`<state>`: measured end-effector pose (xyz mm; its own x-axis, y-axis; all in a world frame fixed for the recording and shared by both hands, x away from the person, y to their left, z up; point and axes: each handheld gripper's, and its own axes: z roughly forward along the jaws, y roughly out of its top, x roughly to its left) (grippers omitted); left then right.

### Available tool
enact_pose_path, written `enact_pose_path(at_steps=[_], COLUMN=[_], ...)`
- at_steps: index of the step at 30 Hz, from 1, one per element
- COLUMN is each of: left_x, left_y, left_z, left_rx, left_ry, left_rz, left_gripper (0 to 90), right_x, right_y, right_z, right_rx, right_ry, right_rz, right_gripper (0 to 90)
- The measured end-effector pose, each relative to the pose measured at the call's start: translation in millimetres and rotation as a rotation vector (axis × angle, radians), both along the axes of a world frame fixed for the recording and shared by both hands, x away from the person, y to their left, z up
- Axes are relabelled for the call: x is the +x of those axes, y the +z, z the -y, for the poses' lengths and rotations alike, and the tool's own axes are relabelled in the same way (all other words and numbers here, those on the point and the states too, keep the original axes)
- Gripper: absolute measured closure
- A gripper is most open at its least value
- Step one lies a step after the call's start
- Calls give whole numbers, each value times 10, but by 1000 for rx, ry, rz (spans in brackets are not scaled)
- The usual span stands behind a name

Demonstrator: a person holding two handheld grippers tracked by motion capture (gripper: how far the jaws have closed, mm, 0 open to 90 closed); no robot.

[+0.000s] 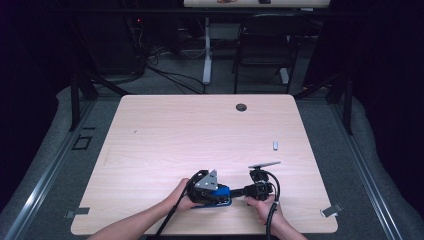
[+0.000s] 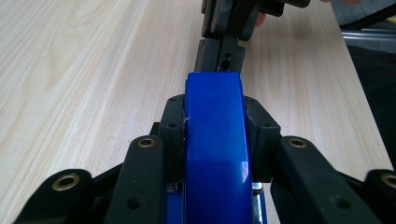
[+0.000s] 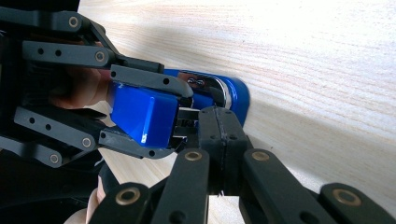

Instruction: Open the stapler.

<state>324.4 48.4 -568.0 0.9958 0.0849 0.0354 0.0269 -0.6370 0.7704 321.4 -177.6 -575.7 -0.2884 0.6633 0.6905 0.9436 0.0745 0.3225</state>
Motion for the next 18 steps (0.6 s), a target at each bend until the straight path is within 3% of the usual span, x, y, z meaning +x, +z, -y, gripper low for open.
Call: enact_pose_path(at_steps=[1,4,5,6,9,10,15,18], left_x=[0,-12,-4,1,27,15,-4,-16], left_y=[-10,-26,-30,-33,11,22,39,61], left_z=[-9,-27,-29,-25,9,26,65,92], left_rx=[-9,-31,-36,-36,14,41,63,73], left_ry=[3,8,7,6,-9,-13,-2,18], left_rz=[-5,-1,-9,-10,-17,0,-1,12], left_gripper=[665,665,665,664,657,654,610,652], right_x=[8,-3,12,10,9,5,12,6], right_y=[2,-5,2,3,11,12,1,0], right_z=[14,-3,17,11,3,1,10,8], right_rx=[-5,5,-7,-8,-1,-2,4,6], right_ry=[25,-9,32,27,32,27,24,20], right_rz=[1,3,3,5,-15,-19,-27,-21], right_gripper=[900,900,900,900,900,900,900,900])
